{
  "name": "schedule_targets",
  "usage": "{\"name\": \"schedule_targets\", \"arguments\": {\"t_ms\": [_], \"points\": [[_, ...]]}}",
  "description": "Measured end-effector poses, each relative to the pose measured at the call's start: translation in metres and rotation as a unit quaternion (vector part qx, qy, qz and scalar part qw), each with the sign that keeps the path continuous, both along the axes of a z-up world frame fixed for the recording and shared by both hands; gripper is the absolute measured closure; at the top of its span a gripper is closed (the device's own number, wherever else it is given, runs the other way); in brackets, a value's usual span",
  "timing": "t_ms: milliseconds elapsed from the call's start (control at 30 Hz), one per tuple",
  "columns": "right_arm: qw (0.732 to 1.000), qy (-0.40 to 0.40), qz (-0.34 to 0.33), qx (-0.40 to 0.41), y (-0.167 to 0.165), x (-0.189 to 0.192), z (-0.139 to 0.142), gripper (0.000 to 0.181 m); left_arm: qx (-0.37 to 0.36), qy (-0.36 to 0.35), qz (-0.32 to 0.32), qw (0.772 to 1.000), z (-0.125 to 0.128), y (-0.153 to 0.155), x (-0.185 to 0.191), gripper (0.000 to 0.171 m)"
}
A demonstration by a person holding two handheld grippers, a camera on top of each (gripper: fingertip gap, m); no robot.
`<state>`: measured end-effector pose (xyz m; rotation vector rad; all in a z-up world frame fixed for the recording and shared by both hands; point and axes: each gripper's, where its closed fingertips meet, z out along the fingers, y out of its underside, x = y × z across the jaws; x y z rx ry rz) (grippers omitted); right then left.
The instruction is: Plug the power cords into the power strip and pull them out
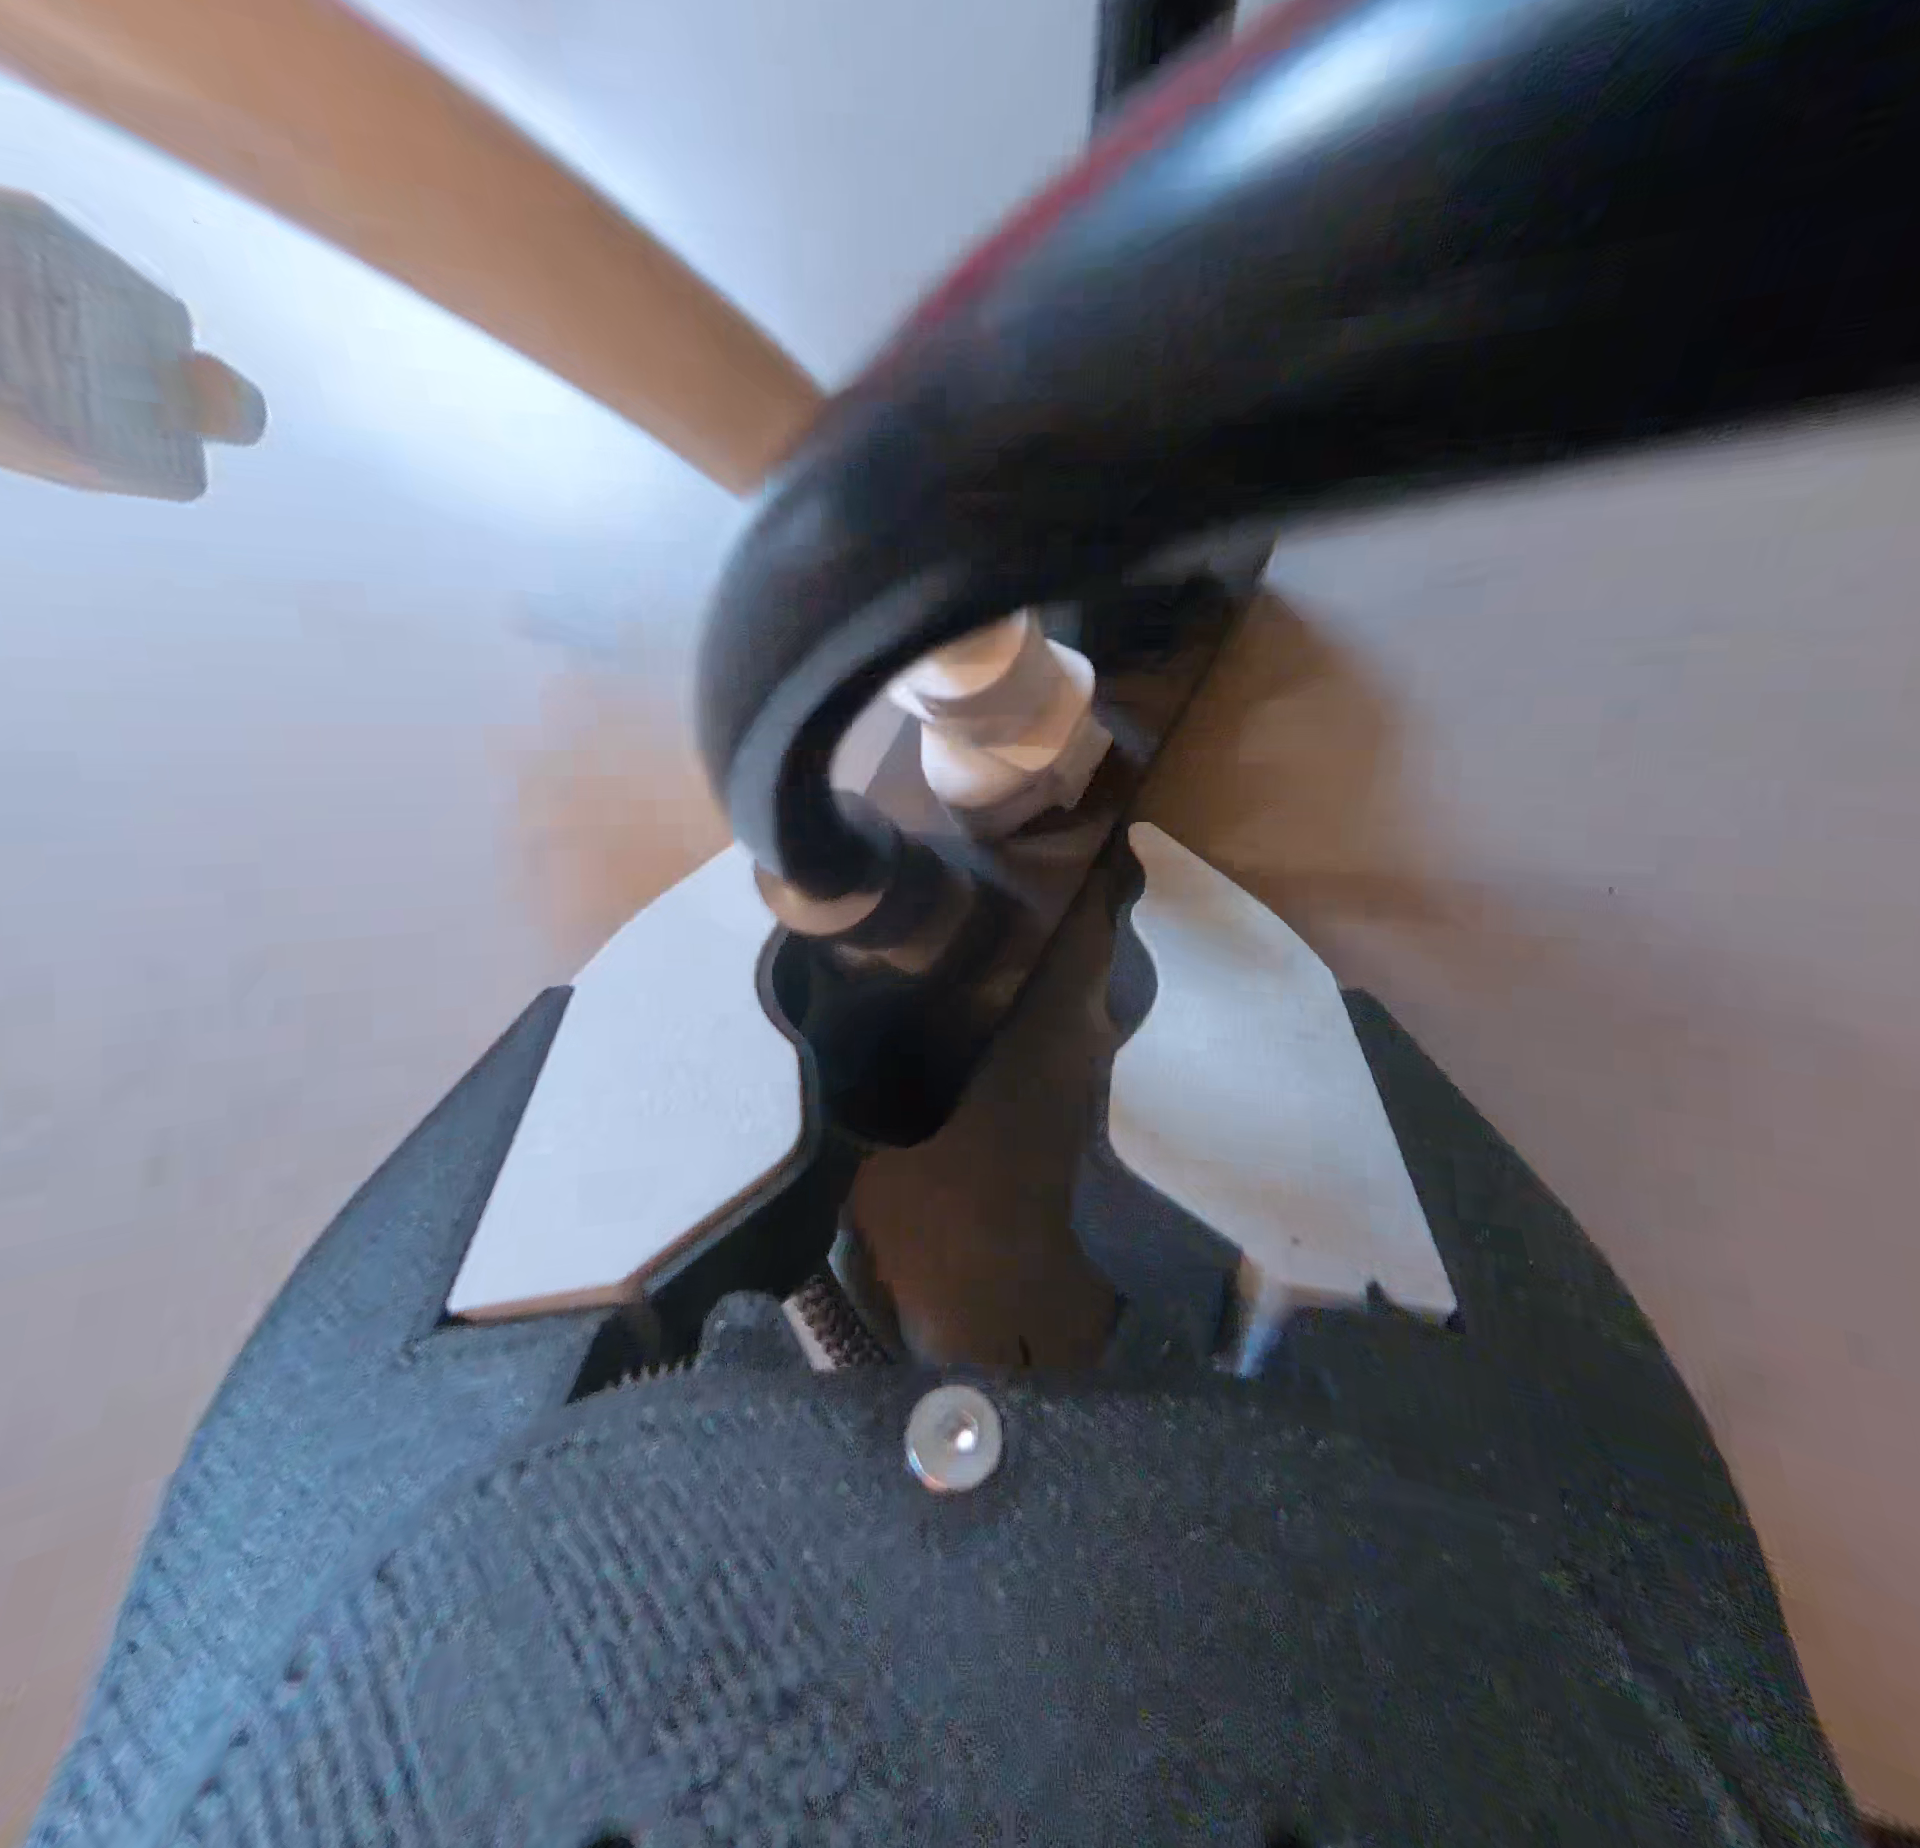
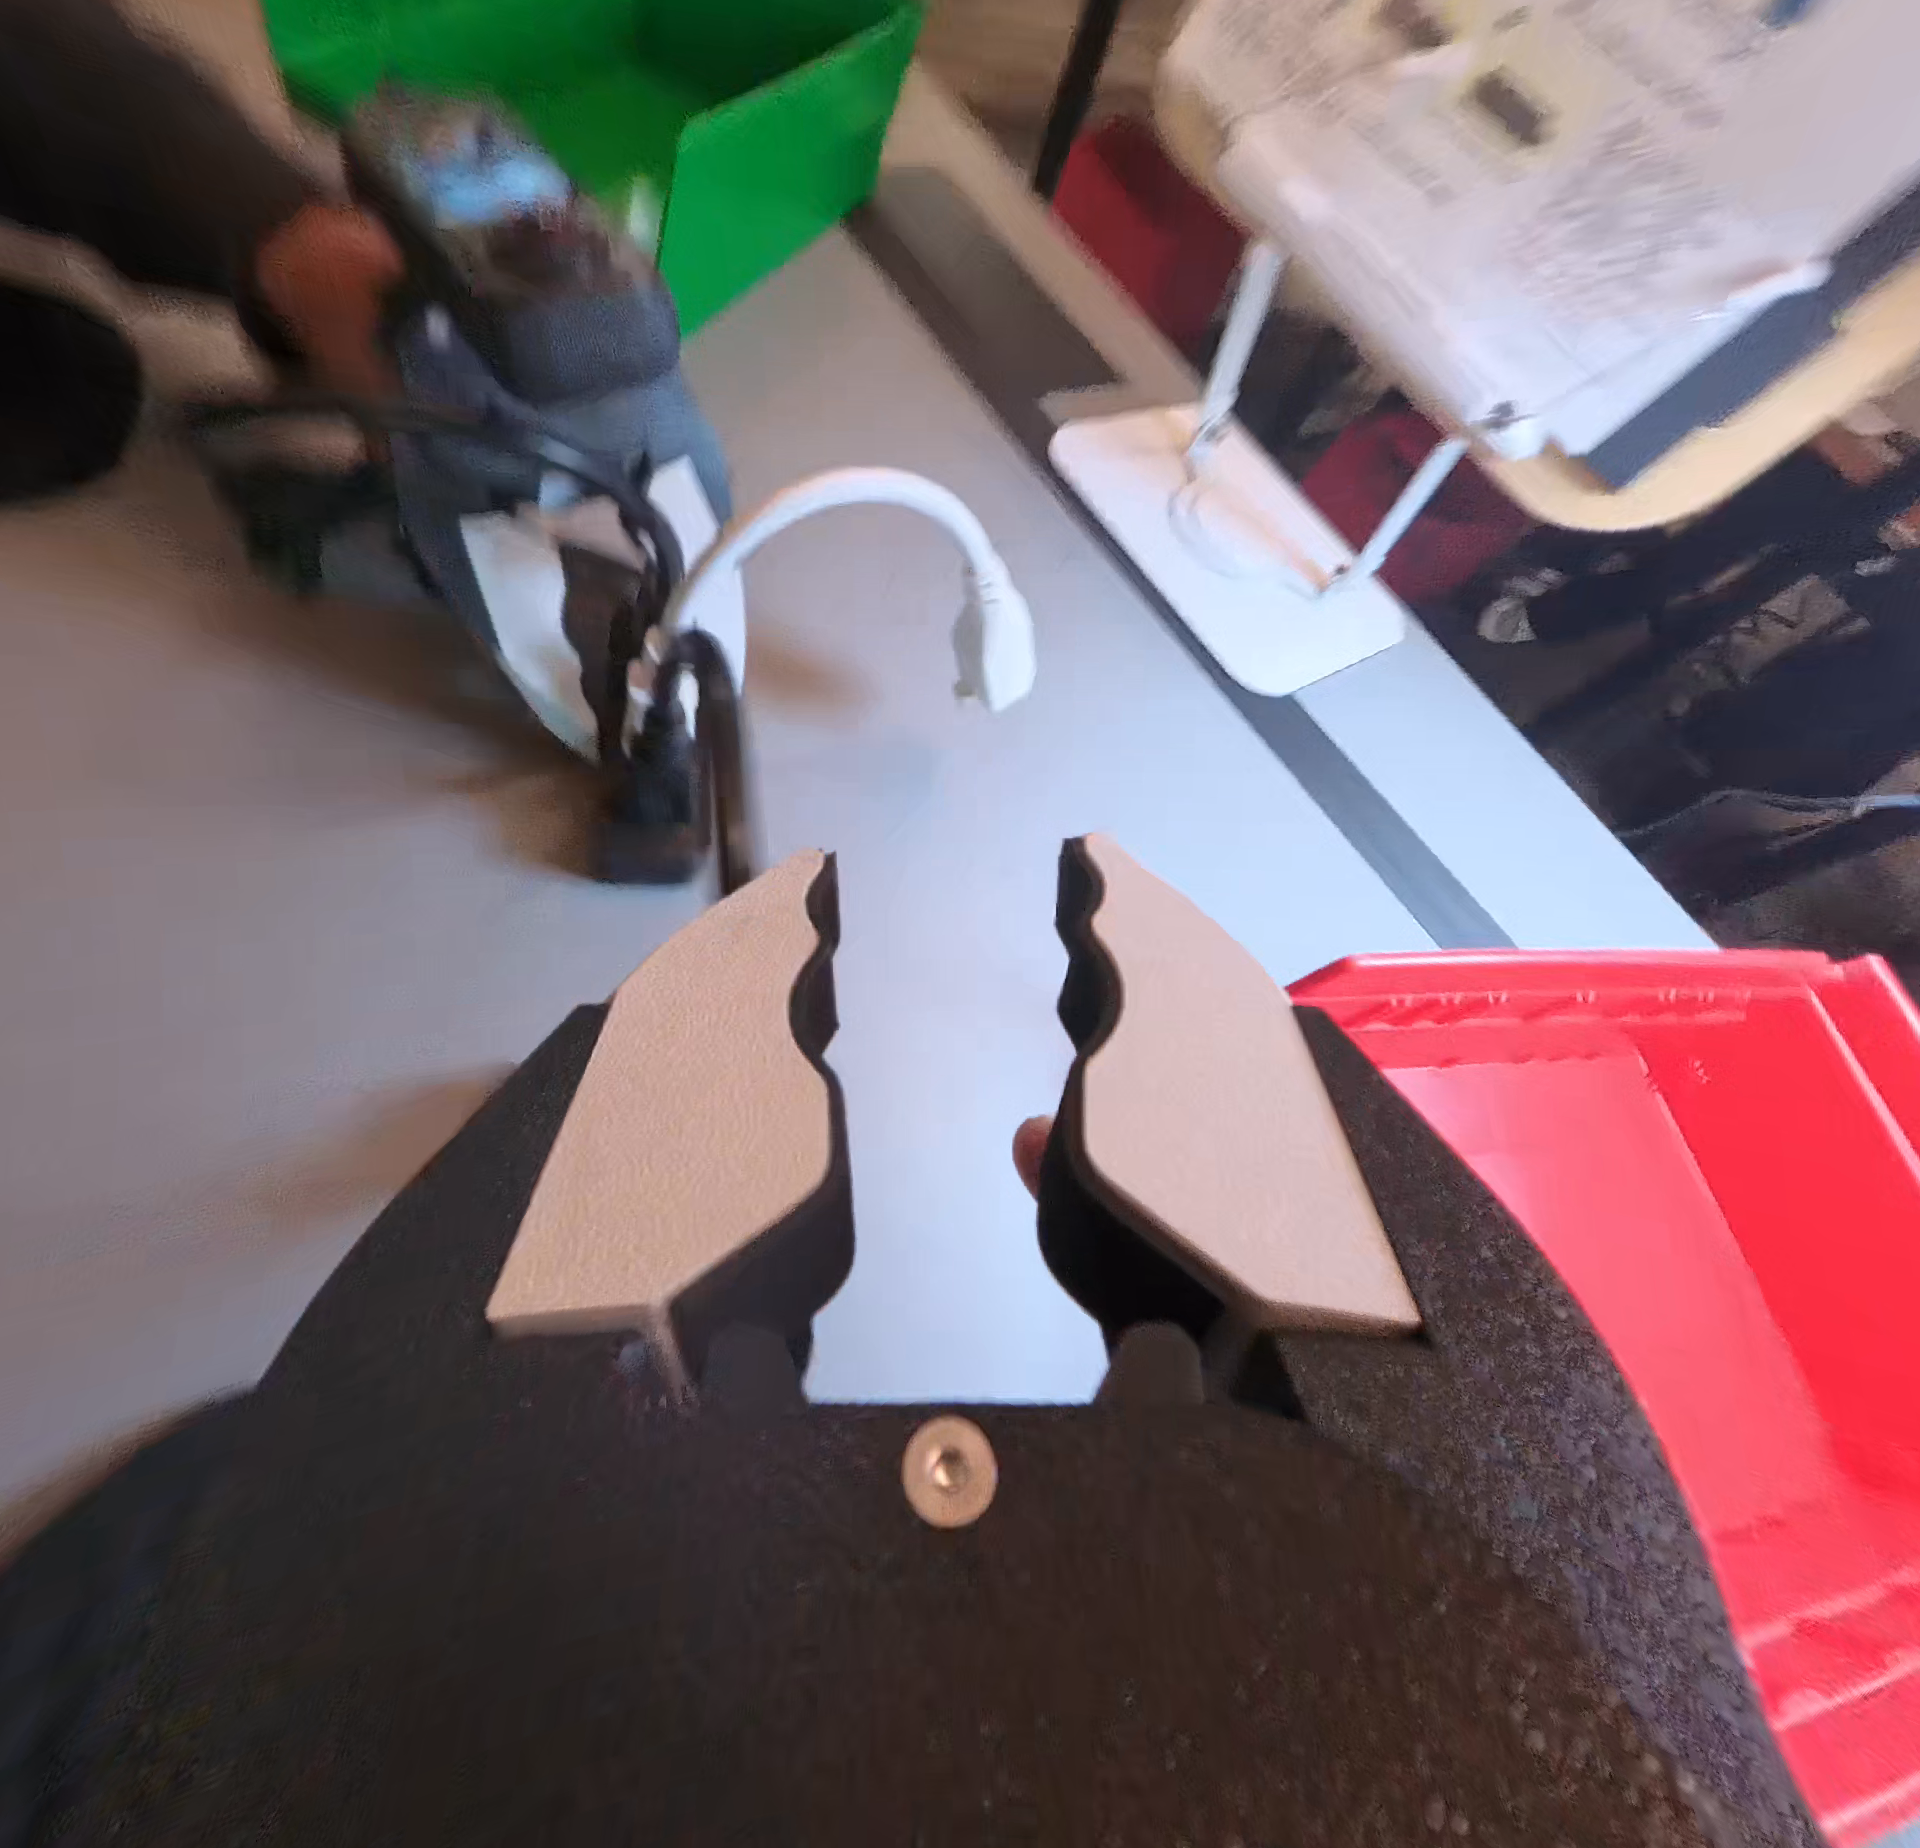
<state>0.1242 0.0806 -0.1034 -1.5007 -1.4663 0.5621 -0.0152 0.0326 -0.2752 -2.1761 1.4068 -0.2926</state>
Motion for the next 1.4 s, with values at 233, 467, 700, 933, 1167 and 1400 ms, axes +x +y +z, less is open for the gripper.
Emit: {"name": "schedule_targets", "arguments": {"t_ms": [233, 467, 700, 933, 1167, 1400], "points": [[0.997, 0.061, 0.017, -0.038, -0.071, -0.012, 0.013, 0.128, -0.031, -0.077, 0.148, 0.985, 0.006, -0.011, -0.020, 0.127], [0.989, -0.104, 0.077, -0.076, -0.067, -0.072, -0.126, 0.103, -0.001, -0.090, 0.094, 0.992, 0.009, -0.025, -0.021, 0.128], [0.981, -0.102, 0.152, -0.066, -0.062, -0.124, -0.144, 0.102, 0.011, -0.098, -0.026, 0.995, 0.009, -0.045, -0.014, 0.128], [0.975, -0.077, 0.179, -0.110, -0.075, -0.123, -0.132, 0.129, 0.021, -0.116, -0.072, 0.990, 0.012, -0.048, -0.013, 0.129], [0.971, -0.069, 0.194, -0.125, -0.073, -0.118, -0.130, 0.143, 0.033, -0.087, -0.057, 0.994, 0.013, -0.039, 0.009, 0.117], [0.967, -0.002, 0.195, -0.163, -0.073, -0.122, -0.128, 0.153, 0.034, -0.123, -0.056, 0.990, 0.011, -0.036, 0.016, 0.129]]}}
